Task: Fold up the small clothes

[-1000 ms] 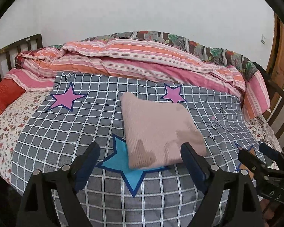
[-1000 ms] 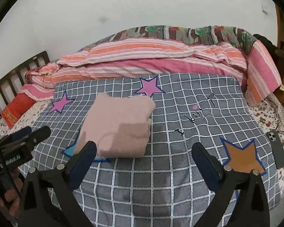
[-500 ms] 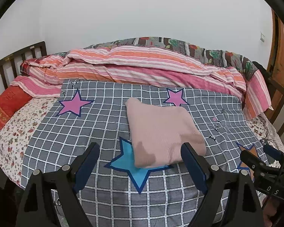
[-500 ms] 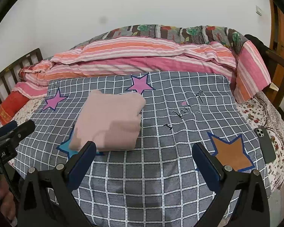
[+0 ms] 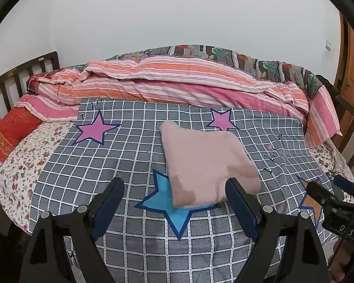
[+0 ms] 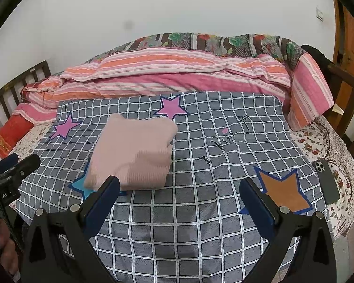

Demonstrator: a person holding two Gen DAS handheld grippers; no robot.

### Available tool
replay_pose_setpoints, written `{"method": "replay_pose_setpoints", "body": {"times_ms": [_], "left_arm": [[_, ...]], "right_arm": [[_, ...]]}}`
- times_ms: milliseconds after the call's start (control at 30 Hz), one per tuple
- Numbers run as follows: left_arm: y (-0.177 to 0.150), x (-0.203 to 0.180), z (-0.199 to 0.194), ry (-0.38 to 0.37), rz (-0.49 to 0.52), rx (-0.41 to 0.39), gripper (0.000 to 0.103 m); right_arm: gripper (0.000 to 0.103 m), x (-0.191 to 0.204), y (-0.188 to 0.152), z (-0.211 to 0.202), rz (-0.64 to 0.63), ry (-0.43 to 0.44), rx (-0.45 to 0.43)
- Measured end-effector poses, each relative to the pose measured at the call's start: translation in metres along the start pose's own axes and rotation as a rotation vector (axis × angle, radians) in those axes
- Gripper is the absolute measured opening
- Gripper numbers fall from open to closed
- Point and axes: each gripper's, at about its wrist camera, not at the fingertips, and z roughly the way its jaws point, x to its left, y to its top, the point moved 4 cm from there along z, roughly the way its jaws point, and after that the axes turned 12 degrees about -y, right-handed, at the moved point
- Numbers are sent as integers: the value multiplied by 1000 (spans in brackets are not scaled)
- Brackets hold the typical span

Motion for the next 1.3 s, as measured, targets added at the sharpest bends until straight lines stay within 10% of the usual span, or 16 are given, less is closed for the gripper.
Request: {"method": "replay_pose_setpoints", "body": {"times_ms": [1300], "left_arm": [[2, 6, -6, 13, 0, 3, 87]], "right_arm": [[100, 2, 5, -4, -6, 6, -4]]}}
